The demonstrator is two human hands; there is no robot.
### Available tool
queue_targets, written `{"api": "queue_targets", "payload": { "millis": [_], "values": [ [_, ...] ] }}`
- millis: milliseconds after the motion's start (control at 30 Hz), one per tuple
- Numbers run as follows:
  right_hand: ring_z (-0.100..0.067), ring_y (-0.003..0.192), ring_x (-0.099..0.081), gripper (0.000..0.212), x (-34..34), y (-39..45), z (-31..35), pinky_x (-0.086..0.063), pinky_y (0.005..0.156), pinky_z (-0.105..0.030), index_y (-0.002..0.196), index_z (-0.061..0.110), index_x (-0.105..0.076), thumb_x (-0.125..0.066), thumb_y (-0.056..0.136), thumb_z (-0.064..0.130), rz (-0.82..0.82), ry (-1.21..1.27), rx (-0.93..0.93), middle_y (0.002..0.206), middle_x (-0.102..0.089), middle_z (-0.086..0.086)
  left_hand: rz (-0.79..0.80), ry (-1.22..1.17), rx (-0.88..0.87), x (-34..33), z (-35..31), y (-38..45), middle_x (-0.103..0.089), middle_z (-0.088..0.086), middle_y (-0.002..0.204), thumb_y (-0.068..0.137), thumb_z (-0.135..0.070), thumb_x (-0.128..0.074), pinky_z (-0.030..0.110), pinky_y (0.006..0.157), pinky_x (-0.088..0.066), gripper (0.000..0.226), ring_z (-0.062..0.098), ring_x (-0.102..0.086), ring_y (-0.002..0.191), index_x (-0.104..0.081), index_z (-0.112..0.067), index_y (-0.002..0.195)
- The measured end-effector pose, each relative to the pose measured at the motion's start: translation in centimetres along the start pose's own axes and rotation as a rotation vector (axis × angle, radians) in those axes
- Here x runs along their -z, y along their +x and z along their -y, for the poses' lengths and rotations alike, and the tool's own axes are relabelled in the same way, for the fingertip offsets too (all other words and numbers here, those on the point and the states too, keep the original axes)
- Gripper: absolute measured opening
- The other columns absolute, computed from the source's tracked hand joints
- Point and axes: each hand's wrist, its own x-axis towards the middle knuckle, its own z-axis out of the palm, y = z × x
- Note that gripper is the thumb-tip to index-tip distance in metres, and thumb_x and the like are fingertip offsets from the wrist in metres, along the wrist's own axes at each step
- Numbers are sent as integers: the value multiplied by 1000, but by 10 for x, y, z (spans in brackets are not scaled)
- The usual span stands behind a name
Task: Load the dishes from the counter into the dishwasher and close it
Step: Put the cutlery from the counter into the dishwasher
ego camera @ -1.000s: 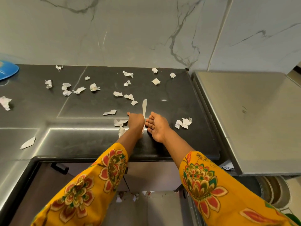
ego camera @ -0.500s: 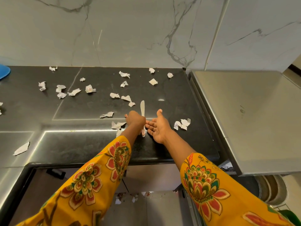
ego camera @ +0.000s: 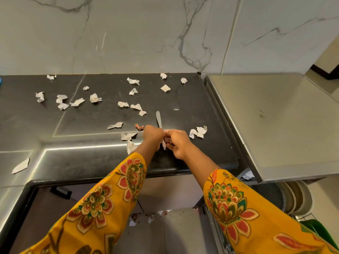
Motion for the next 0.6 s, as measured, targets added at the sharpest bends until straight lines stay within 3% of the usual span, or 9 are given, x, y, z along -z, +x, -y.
{"api": "queue_targets", "payload": {
  "millis": [100,167,267,433,533,600],
  "values": [
    [-14,57,-46,20,8,-8,-4,-40,55,-25,94,7,-61,-47,89,-7,-43,-68,76,76,-57,-10,44,-212,58,-9,6,-7,-63,21,113,89,-3,-50,35,72,-53,27,34,-64,98,-57,4,114],
    [-15,60,-49,23,15,-11,-6,-45,59,-27,94,7,-62,-49,86,-11,-74,-76,96,81,-60,-13,80,-320,70,-15,8,-16,-65,22,103,88,-1,-52,27,57,-49,23,28,-64,80,-59,6,108],
    [-16,66,-54,27,29,-19,-11,-48,65,-28,106,-3,-63,-50,85,-13,-97,-80,114,81,-61,-12,143,-456,102,-24,9,-35,-64,17,86,90,2,-50,23,48,-45,13,18,-58,61,-59,4,99],
    [-14,65,-52,29,62,-40,-13,-52,72,-33,110,-4,-63,-50,86,-12,-119,-59,147,76,-60,-8,241,-582,141,-42,12,-65,-53,8,66,91,5,-46,19,50,-39,20,12,-46,54,-56,-4,75],
    [-12,64,-52,30,87,-51,-17,-47,59,-22,111,-1,-65,-51,86,-11,-143,-119,156,84,-62,-9,252,-646,152,-53,11,-81,-56,7,73,94,-1,-48,18,56,-45,15,11,-51,61,-60,-3,84],
    [-12,69,-53,30,107,-58,-23,-46,59,-21,108,2,-66,-48,87,-10,-170,-146,153,90,-62,-9,240,-681,147,-62,10,-93,-58,7,76,94,-2,-49,18,60,-49,11,11,-55,65,-61,-3,96]
  ]
}}
